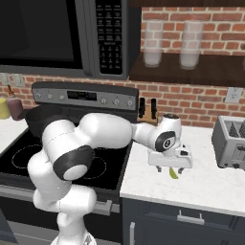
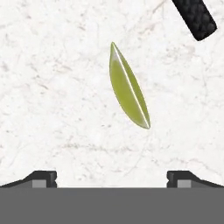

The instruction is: Put the sweet potato and lemon wedge in the pot. Retrieve the spatula and lightly stir the vegetables in the pot.

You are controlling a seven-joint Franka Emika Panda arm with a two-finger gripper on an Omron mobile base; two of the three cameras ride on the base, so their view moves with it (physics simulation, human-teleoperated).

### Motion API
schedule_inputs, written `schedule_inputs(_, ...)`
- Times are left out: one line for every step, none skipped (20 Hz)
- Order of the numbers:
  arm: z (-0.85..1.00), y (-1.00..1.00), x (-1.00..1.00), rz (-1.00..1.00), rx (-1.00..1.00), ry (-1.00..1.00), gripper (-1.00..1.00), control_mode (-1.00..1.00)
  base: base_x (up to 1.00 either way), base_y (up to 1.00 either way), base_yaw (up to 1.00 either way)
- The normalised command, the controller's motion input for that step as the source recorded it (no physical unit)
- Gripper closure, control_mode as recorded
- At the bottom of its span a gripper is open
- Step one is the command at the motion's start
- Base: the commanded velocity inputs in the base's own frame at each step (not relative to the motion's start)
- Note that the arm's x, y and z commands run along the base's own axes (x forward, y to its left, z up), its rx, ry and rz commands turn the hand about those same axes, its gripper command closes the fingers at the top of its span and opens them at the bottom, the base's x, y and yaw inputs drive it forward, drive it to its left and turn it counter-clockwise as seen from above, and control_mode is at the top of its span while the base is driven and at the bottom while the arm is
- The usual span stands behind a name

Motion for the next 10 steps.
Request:
schedule_inputs(-0.28,0.00,0.17,0.03,0.09,0.04,-1.00,-1.00,0.00,0.00,0.00)
schedule_inputs(-0.29,0.00,0.12,0.03,0.08,0.03,-1.00,-1.00,0.00,0.00,0.00)
schedule_inputs(-0.30,0.00,0.08,0.03,0.08,0.03,-1.00,-1.00,0.00,0.00,0.00)
schedule_inputs(-0.32,0.00,0.05,0.03,0.08,0.04,-1.00,-1.00,0.00,0.00,0.00)
schedule_inputs(-0.30,0.00,0.00,0.02,0.08,0.02,-1.00,-1.00,0.00,0.00,0.00)
schedule_inputs(-0.31,0.00,0.00,0.02,0.08,0.02,-1.00,-1.00,0.00,0.00,0.00)
schedule_inputs(-0.29,0.00,0.00,0.02,0.07,0.00,-1.00,-1.00,0.00,0.00,0.00)
schedule_inputs(-0.30,0.00,0.00,0.02,0.07,0.00,-1.00,-1.00,0.00,0.00,0.00)
schedule_inputs(-0.27,0.00,0.02,0.02,0.05,0.00,-1.00,-1.00,0.00,0.00,0.00)
schedule_inputs(-0.26,0.00,0.05,0.02,0.05,0.00,-1.00,-1.00,0.00,0.00,0.00)
